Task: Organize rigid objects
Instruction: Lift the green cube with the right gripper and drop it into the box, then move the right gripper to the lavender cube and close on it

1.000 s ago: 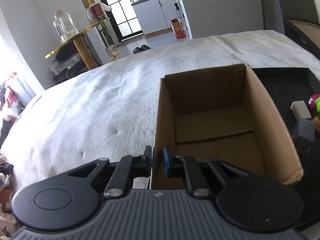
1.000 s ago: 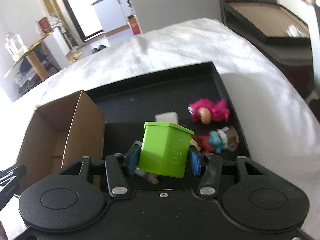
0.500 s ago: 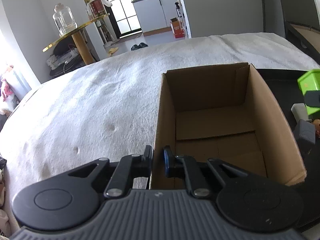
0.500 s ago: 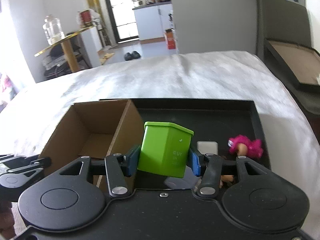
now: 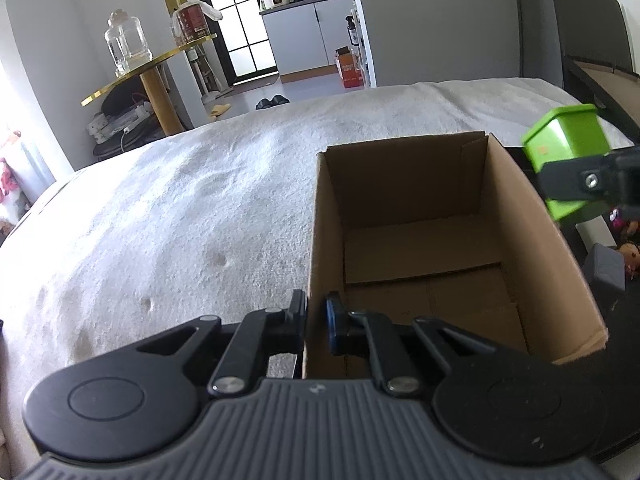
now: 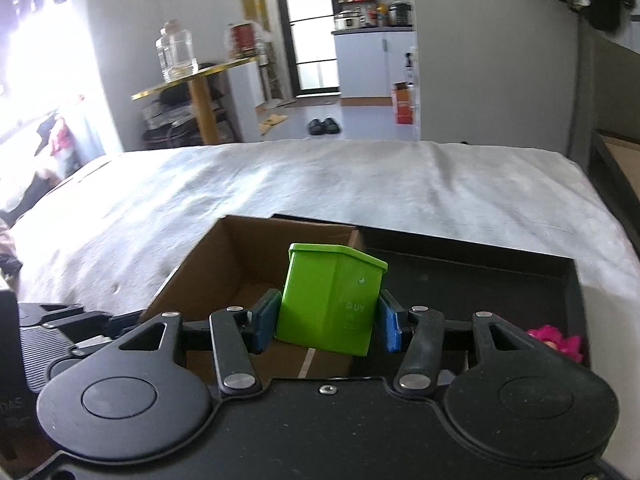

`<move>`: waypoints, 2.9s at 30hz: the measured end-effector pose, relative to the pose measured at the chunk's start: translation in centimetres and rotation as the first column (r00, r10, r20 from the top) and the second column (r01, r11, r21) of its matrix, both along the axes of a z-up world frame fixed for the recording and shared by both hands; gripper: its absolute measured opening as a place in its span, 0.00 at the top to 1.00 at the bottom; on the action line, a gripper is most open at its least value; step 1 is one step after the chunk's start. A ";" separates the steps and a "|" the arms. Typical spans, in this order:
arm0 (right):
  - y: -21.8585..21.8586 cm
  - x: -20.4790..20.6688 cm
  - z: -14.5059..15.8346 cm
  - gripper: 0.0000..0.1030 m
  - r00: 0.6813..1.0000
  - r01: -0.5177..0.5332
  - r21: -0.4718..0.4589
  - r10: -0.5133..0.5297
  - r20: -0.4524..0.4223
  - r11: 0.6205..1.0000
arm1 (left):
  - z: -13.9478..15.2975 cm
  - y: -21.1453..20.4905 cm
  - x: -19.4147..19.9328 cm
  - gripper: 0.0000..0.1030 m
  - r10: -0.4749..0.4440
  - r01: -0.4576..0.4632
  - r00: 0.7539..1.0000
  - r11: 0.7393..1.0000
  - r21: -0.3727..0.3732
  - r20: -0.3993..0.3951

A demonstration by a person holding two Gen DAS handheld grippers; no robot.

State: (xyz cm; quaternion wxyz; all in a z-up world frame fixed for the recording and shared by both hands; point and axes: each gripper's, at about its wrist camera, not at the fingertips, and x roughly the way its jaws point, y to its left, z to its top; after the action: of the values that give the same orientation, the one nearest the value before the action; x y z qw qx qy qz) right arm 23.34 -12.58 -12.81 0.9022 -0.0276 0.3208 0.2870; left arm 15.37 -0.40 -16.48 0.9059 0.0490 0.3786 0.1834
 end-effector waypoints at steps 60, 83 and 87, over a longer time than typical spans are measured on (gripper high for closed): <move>-6.4 -0.8 -2.9 0.39 0.985 0.147 -0.058 -0.152 -0.077 0.987 | 0.2 0.0 -0.1 0.89 0.018 -0.014 0.998 0.998 0.067 -0.053; -5.5 2.6 -7.9 0.29 0.968 0.146 -0.108 -0.165 -0.189 0.983 | 0.2 -1.3 1.1 0.32 0.042 -0.026 0.991 0.992 0.127 -0.126; -5.4 2.9 -8.8 0.29 0.962 0.156 -0.118 -0.178 -0.206 0.981 | 0.0 -1.4 1.3 0.26 0.042 -0.023 0.990 0.989 0.146 -0.133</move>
State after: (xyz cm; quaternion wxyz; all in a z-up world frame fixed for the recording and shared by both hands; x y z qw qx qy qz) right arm 26.20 -17.94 -21.59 0.8805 -0.0145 0.4319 0.1947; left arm 16.69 -1.82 -16.44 0.8690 0.1206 0.4258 0.2213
